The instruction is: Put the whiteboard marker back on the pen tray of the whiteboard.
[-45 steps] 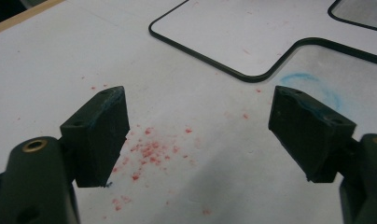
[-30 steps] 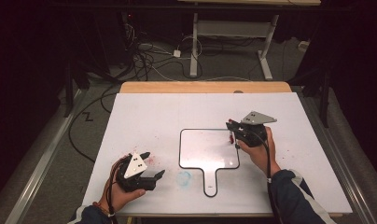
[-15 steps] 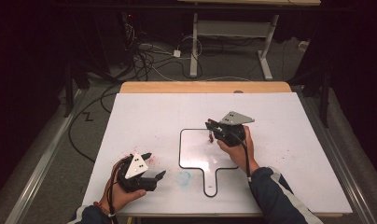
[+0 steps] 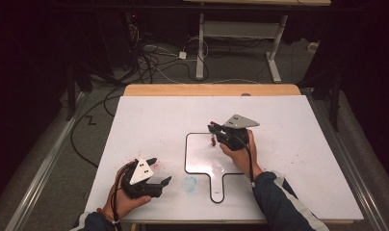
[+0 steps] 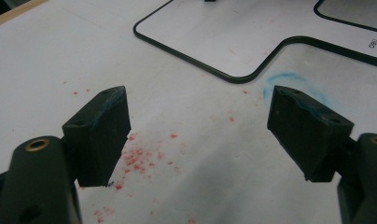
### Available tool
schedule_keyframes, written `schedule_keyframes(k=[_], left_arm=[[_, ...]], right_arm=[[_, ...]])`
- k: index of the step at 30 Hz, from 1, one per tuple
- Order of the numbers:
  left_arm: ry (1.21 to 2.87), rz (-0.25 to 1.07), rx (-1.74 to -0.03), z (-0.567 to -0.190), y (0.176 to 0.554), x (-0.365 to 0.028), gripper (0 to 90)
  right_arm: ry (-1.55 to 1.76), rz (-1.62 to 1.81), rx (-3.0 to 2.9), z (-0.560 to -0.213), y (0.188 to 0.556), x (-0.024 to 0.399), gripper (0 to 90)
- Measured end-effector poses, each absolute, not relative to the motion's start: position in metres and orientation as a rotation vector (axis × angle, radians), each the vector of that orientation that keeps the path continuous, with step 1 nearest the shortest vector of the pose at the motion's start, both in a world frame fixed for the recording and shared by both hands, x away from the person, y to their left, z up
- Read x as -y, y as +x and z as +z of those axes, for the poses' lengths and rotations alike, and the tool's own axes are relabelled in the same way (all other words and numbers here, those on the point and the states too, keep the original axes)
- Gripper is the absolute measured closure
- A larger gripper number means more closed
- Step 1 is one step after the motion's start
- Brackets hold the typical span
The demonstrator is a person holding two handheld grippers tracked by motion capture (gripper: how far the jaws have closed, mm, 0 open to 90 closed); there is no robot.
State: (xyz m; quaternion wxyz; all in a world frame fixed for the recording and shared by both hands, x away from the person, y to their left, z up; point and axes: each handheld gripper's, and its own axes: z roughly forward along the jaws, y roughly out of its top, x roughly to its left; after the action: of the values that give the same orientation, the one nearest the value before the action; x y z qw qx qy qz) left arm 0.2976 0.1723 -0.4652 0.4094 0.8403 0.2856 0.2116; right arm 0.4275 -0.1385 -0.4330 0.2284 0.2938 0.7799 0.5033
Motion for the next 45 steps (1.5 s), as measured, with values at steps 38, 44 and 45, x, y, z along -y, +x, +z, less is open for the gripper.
schedule_keyframes(k=[38, 44, 45], left_arm=[[2.114, 0.514, -0.708, -0.466, 0.297, -0.173, 20.2], [2.122, 0.512, -0.702, -0.466, 0.297, -0.171, 20.2], [2.123, 0.512, -0.701, -0.466, 0.297, -0.171, 20.2]], right_arm=[[0.884, 1.266, -2.046, -0.433, 0.454, 0.116, 81.6], [0.873, 1.339, -2.082, -0.435, 0.449, 0.117, 81.6], [0.862, 1.35, -2.101, -0.434, 0.447, 0.115, 81.6]])
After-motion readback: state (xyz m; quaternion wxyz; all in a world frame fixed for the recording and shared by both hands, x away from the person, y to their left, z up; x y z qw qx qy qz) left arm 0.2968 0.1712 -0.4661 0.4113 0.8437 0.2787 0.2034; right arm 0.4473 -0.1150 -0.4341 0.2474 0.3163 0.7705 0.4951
